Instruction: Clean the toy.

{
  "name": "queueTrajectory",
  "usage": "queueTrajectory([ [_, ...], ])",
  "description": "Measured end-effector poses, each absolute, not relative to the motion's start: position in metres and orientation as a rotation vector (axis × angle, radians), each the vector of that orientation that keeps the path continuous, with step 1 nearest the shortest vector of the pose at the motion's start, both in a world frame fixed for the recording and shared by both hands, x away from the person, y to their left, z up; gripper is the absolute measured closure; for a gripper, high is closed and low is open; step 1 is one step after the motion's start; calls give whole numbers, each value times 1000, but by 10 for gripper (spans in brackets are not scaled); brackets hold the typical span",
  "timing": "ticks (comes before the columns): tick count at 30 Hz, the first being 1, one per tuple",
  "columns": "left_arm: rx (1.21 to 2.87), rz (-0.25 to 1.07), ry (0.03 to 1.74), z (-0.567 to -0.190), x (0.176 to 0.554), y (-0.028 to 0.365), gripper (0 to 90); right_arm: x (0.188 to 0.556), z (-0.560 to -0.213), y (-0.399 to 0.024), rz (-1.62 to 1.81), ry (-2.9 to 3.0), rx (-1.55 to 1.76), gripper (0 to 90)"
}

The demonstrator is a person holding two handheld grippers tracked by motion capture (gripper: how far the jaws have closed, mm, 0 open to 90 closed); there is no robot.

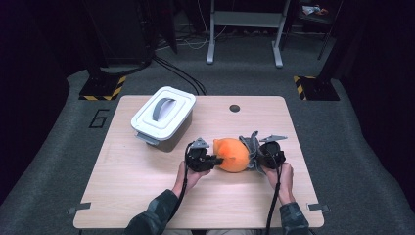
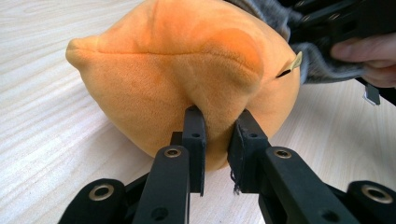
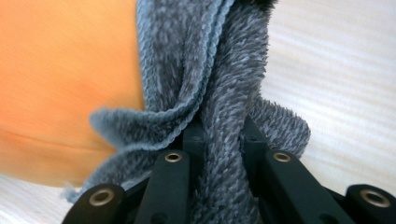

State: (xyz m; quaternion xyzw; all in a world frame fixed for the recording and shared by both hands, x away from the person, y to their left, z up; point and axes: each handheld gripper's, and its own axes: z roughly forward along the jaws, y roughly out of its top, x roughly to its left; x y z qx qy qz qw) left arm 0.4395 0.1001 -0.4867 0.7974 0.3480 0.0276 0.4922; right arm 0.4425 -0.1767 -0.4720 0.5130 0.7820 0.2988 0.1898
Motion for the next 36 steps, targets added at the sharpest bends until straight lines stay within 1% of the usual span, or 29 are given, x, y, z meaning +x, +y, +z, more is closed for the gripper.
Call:
queueTrajectory([
  [3,1930,62,847,-486,439,100,776,445,-481,-182,851,2210,1473,777],
  [6,1945,69,833,-485,440,100,777,443,-478,-188,887,2194,1487,777],
  [9,1946,75,828,-486,439,100,777,436,-462,-187,933,2159,1472,777],
  [13,1949,80,822,-485,439,99,776,428,-436,-178,988,2150,1369,777],
  [17,1955,83,810,-484,439,98,775,420,-412,-159,1032,2170,1271,776],
  [20,1954,90,809,-484,438,97,772,417,-404,-140,1044,2211,1194,775],
  [24,1973,117,790,-482,438,96,766,420,-407,-116,1024,2259,1174,773],
  [27,1978,117,791,-483,439,96,763,423,-414,-107,994,2268,1160,772],
  [36,1972,109,791,-484,438,94,759,425,-419,-116,984,2260,1186,772],
])
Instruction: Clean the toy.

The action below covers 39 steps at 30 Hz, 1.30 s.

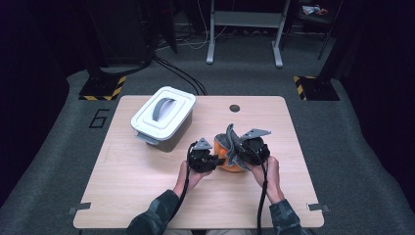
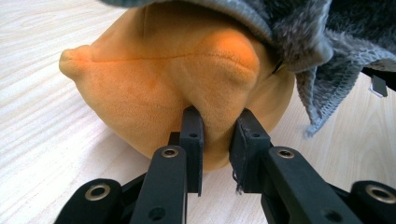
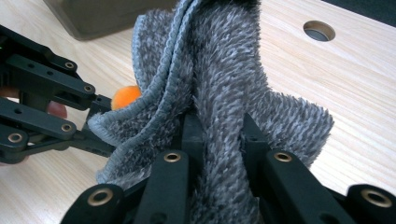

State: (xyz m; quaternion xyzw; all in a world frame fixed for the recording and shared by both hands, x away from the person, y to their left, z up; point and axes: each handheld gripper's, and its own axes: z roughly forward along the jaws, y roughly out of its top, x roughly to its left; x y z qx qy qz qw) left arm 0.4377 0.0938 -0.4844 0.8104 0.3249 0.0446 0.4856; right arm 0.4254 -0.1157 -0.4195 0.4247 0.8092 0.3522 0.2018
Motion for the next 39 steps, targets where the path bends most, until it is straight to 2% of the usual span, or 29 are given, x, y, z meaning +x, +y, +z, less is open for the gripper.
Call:
queueTrajectory([
  [14,1957,98,808,-486,439,96,754,432,-434,-151,965,2191,1300,771],
  [29,1949,80,818,-488,440,98,756,452,-490,-189,887,2201,1548,771],
  [33,1952,80,815,-489,440,99,755,445,-477,-193,901,2157,1529,771],
  [39,1948,74,810,-490,440,99,756,427,-437,-188,986,2114,1408,770],
])
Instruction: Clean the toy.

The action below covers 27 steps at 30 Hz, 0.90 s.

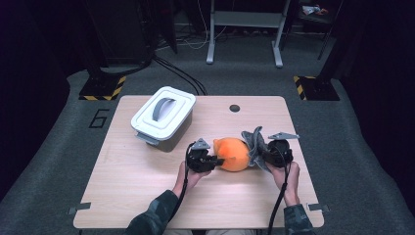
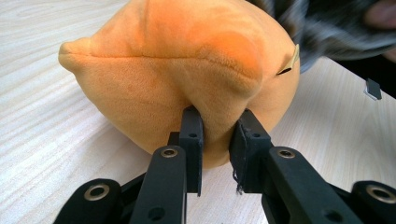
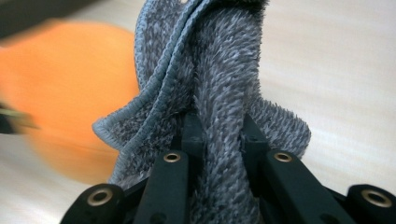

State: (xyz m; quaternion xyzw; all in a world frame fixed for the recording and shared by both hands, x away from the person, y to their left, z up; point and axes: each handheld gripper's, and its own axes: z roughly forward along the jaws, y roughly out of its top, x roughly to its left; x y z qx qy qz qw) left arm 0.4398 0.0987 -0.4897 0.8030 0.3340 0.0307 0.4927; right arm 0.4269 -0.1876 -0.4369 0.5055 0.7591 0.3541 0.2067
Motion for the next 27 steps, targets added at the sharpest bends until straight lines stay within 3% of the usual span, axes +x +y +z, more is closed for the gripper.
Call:
queueTrajectory([
  [7,1957,83,806,-489,440,98,750,421,-423,-155,994,2208,1285,770],
  [9,1971,113,788,-488,439,98,703,428,-431,-147,949,2217,1292,771],
  [12,1983,181,774,-488,435,97,562,431,-433,-148,960,2213,1321,771],
  [17,1994,248,751,-491,433,92,468,436,-433,-151,950,2218,1332,770],
  [21,1997,290,739,-495,432,89,516,439,-434,-152,954,2219,1356,770],
  [27,1984,292,737,-493,431,86,736,439,-435,-154,986,2210,1346,770],
])
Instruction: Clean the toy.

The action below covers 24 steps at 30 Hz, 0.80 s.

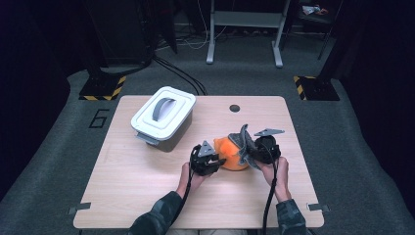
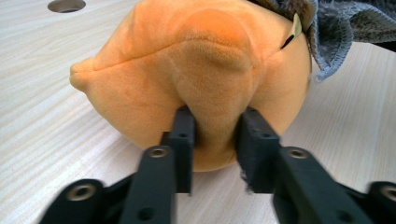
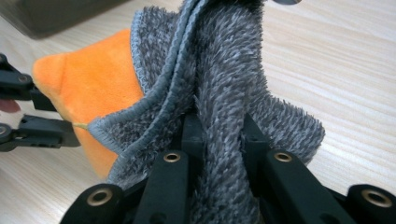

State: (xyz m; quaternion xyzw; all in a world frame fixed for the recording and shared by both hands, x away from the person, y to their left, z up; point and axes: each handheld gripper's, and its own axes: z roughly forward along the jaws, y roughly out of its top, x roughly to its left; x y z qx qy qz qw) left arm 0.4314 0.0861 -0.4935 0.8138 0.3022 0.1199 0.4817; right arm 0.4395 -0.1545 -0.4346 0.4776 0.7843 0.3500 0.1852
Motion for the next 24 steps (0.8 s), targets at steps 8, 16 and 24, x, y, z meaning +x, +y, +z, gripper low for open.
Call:
queueTrajectory([
  [8,1950,167,764,-484,434,87,788,416,-403,-138,1083,2228,1202,769],
  [16,1957,149,789,-487,434,88,790,422,-416,-111,1005,2272,1179,772],
  [24,1931,115,814,-492,436,92,788,427,-426,-141,912,2200,1259,771],
])
